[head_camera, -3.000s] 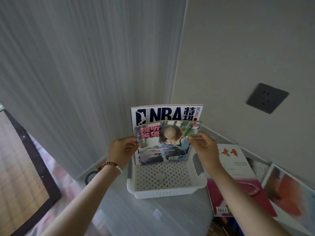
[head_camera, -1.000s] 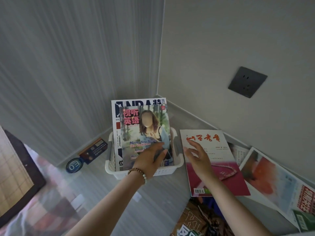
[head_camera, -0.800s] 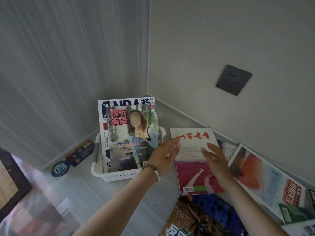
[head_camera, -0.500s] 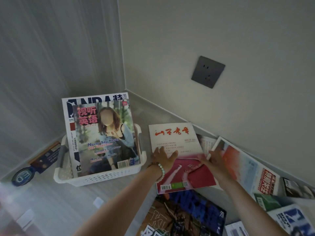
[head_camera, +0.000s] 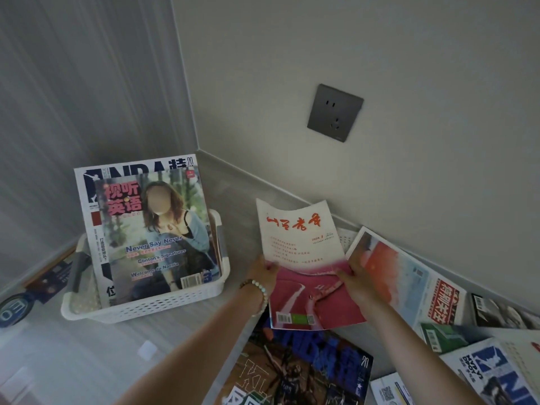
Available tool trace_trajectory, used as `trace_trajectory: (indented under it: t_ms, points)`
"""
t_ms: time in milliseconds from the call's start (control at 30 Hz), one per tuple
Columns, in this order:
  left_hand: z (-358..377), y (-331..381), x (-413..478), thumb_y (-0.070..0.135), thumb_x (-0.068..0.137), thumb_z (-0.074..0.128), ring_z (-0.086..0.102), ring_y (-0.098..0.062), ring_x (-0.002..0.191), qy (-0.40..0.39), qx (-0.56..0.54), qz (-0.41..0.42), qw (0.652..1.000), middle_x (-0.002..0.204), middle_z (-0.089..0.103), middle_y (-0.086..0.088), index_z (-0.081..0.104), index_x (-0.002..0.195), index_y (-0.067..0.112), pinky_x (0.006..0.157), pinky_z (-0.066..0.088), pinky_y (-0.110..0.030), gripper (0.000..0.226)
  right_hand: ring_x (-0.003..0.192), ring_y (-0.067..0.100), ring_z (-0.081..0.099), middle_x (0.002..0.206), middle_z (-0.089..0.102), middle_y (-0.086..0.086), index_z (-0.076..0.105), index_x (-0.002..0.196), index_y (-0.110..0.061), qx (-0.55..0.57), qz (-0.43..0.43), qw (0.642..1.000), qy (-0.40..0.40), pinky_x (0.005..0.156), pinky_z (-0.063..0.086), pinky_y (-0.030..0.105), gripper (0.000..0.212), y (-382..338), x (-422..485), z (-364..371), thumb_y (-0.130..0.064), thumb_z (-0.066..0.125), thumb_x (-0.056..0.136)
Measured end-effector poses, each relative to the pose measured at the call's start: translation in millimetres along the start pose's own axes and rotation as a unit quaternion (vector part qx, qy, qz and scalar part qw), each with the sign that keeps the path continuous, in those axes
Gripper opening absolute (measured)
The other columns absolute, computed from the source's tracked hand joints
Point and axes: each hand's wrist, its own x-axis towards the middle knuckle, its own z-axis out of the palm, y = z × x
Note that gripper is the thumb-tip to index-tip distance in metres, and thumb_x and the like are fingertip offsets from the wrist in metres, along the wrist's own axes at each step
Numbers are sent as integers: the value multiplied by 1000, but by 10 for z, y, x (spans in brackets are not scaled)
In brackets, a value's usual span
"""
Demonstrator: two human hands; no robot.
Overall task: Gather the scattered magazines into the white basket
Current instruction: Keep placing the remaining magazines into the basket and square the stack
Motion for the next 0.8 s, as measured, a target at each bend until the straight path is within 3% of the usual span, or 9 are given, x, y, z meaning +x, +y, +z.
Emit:
trace_trajectory:
  t_ms: [100, 233, 367, 500, 633, 700, 800]
  points:
    - [-99, 128, -184, 13, 94, 43, 57, -22, 104, 2, -45, 54, 998, 119, 59, -7, 48, 123, 10, 91, 46, -34, 29, 75, 8, 56, 94, 59, -6, 54, 123, -22, 32, -18, 999, 32, 56, 43, 25, 29, -49, -106, -79, -24, 49, 94]
    - [-564, 352, -408, 15, 92, 48, 62, -14, 84, 3, -134, 138, 981, 100, 63, 1, 54, 103, 25, 74, 53, -27, 16, 89, 28, 68, 103, 68, 6, 63, 104, -31, 143, -41, 989, 12, 76, 57, 47, 16, -358, -287, -53, -33, 57, 89]
    - [-1253, 507, -559, 17, 91, 50, 62, -11, 92, 59, -127, 216, 966, 105, 63, 6, 55, 112, 24, 78, 54, -29, 23, 71, 13, 72, 85, 73, -8, 62, 95, -40, 185, -145, 972, -27, 51, 55, 27, 12, -924, -534, 322, -38, 64, 83]
    - [-2023, 499, -628, 20, 87, 57, 64, -13, 83, 156, -154, 201, 955, 93, 64, 10, 57, 93, 36, 73, 54, -34, 17, 68, 12, 71, 82, 74, -10, 58, 98, -32, 173, -229, 955, -74, 49, 52, 21, 14, -1479, -714, 910, -30, 64, 86]
    - [-2743, 283, -588, 19, 86, 60, 65, -10, 82, 191, -94, 200, 956, 100, 66, 5, 59, 109, 20, 62, 55, -22, 24, 73, 12, 72, 84, 74, -4, 54, 96, -26, 142, -278, 943, -115, 54, 55, 23, 14, -1762, -827, 1501, -19, 63, 87]
    - [-2972, 106, -543, 16, 85, 60, 67, -16, 85, 191, -93, 177, 961, 101, 68, 1, 61, 111, 18, 67, 58, -27, 26, 80, 12, 71, 91, 72, -3, 52, 95, -28, 103, -291, 943, -129, 58, 58, 25, 14, -1755, -836, 1747, -21, 62, 87]
    - [-3107, -218, -459, 16, 82, 64, 64, -22, 91, 200, -21, 148, 968, 98, 66, 3, 61, 103, 19, 76, 56, -36, 21, 85, 1, 65, 96, 66, -10, 52, 91, -30, -20, -330, 940, -90, 62, 54, 17, 14, -1605, -797, 2005, -24, 63, 87]
